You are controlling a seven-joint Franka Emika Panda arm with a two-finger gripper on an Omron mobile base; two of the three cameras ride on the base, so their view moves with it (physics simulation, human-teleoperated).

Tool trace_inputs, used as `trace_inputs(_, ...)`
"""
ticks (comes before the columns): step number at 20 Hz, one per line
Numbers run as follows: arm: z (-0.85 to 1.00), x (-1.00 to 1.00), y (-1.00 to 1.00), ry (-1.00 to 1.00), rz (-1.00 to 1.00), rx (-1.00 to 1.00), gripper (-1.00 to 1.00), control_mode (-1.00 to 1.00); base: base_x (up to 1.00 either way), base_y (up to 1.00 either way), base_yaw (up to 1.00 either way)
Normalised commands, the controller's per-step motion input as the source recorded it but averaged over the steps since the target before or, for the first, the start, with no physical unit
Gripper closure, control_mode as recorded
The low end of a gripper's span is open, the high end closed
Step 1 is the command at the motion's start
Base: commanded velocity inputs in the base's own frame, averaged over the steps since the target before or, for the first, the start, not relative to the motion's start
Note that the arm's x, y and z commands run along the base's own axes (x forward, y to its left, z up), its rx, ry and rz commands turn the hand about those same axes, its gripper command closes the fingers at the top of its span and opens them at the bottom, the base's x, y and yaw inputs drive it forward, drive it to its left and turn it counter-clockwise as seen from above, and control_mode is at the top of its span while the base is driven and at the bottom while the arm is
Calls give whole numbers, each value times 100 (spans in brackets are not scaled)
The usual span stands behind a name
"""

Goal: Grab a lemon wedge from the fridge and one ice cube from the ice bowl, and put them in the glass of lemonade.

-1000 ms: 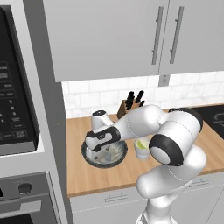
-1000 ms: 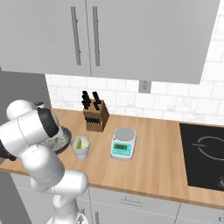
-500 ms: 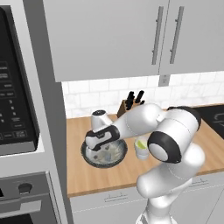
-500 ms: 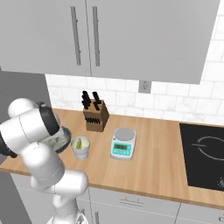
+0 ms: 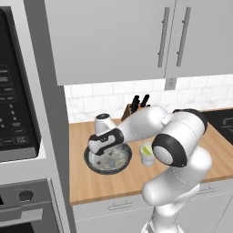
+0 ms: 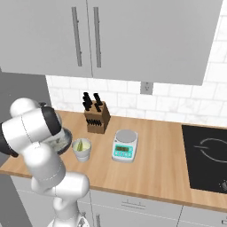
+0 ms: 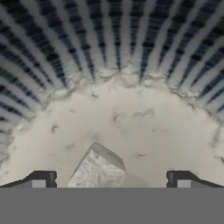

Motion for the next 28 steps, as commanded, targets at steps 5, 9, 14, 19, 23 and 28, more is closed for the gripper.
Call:
trace_inputs(5,-4,4,1,0,0,0,-100,-100,0,0,0)
trace_inputs(9,-25,0,0,0,0,0,-100,-100,0,0,0)
trace_inputs(14,-16,0,0,0,0,0,100,-100,0,0,0)
trace_inputs(19,0,0,0,0,0,0,100,-100,0,0,0)
trace_inputs(23,0,0,0,0,0,0,100,-100,0,0,0)
trace_inputs(28,0,-4,0,0,1,0,100,-100,0,0,0)
